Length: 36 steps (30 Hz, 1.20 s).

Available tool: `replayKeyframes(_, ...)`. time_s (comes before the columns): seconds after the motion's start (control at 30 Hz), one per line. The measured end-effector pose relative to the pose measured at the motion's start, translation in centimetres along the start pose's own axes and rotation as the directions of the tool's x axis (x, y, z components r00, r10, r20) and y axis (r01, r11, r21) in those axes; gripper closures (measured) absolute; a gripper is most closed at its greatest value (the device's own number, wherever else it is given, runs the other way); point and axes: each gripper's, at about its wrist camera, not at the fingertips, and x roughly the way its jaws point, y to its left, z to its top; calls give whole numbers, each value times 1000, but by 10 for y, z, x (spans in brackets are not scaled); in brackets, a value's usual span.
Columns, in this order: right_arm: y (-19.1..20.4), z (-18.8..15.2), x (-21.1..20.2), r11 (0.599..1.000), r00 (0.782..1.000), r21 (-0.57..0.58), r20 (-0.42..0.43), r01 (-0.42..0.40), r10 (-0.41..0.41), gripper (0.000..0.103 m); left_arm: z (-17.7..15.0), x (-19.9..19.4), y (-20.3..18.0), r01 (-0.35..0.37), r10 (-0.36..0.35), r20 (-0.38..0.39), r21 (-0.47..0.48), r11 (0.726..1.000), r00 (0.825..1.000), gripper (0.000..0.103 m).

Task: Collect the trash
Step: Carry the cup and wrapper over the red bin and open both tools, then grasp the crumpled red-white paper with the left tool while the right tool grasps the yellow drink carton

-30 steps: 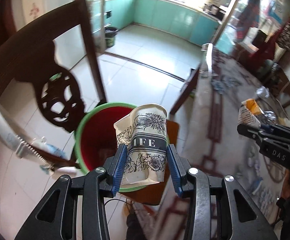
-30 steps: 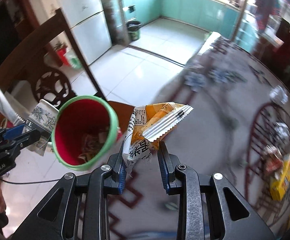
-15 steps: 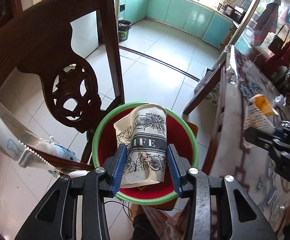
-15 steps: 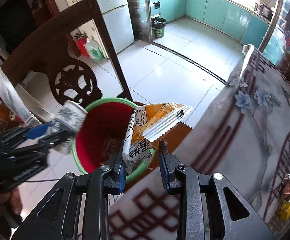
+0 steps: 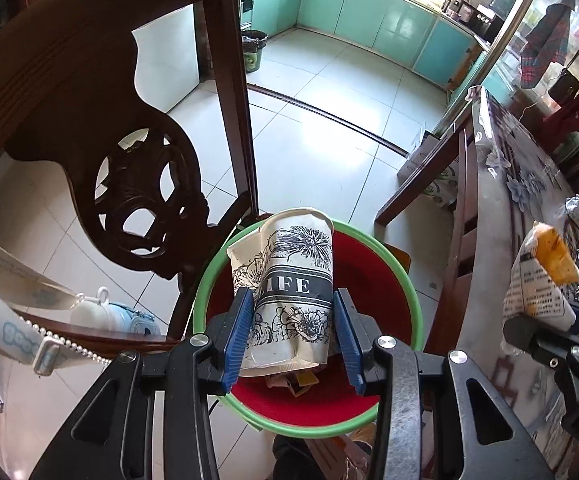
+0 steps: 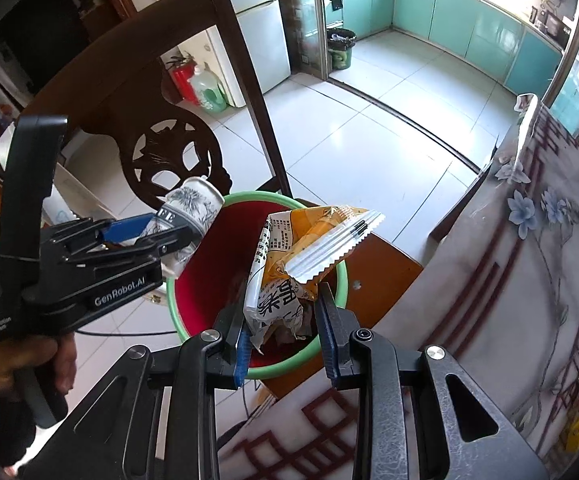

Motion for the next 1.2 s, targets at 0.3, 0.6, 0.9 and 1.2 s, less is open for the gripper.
replayKeyframes(0.3, 11, 2, -2, 999, 999, -35, -3, -41, 41, 66, 6, -2, 5, 31, -31, -1, -29, 999, 1000, 58)
replayKeyframes(0.6, 18, -2, -29, 998, 997, -70, 81, 3, 3, 25, 7, -25, 10, 0, 3, 43, -62, 998, 999, 35)
replayKeyframes(0.9, -32, -35, -65, 991, 988, 85, 113, 100, -110, 24, -3, -62, -38, 87, -91, 103, 42, 995, 991, 35)
replayKeyframes(1.2, -128, -117, -130, 888, 939, 366, 93, 278, -332, 21, -22, -80, -154, 221, -246, 71, 250, 943, 967, 35)
